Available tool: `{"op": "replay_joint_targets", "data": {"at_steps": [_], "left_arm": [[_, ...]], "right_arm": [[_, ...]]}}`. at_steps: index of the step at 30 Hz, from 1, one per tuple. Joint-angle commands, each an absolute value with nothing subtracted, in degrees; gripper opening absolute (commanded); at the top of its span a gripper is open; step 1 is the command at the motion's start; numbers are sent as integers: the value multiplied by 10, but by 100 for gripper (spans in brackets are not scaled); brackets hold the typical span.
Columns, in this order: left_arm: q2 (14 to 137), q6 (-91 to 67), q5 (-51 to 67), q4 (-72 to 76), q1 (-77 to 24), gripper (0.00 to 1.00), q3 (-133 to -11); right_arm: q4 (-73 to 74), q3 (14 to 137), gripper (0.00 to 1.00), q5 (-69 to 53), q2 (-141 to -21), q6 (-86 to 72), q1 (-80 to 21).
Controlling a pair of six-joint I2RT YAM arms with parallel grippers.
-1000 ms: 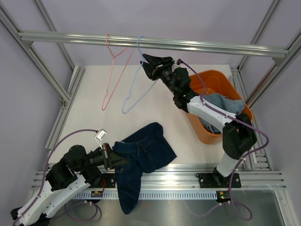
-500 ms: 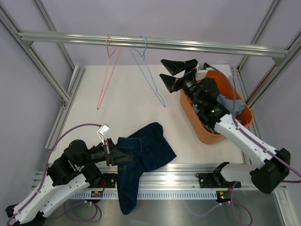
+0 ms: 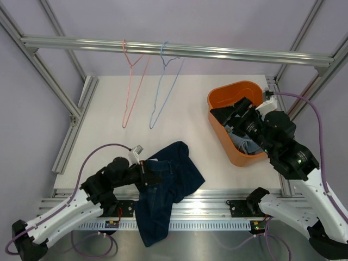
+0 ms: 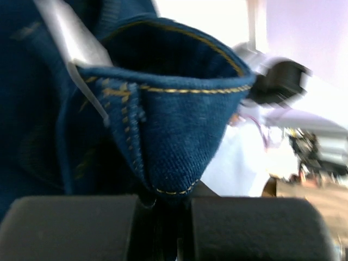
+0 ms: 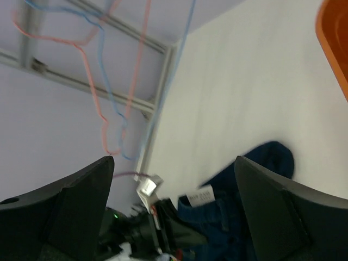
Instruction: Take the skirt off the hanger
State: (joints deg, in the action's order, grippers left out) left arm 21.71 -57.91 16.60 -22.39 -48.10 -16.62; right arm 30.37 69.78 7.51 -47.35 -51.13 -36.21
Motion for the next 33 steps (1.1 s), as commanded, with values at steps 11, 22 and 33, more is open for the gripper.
{"op": "replay_joint_targets", "data": {"at_steps": [11,22,33], "left_arm": [[438,-648,52,-63,-483,99,-197],[202,-684,-58,-316,-507,99,-243],[57,-702,-105,-525,-508,99,-291]], "right_arm": [[346,409,100,-87,-442,-457,-437],[189,411,100,-98,-629,-416,-561],[247,584,100,32,-910,-420,-676]]}}
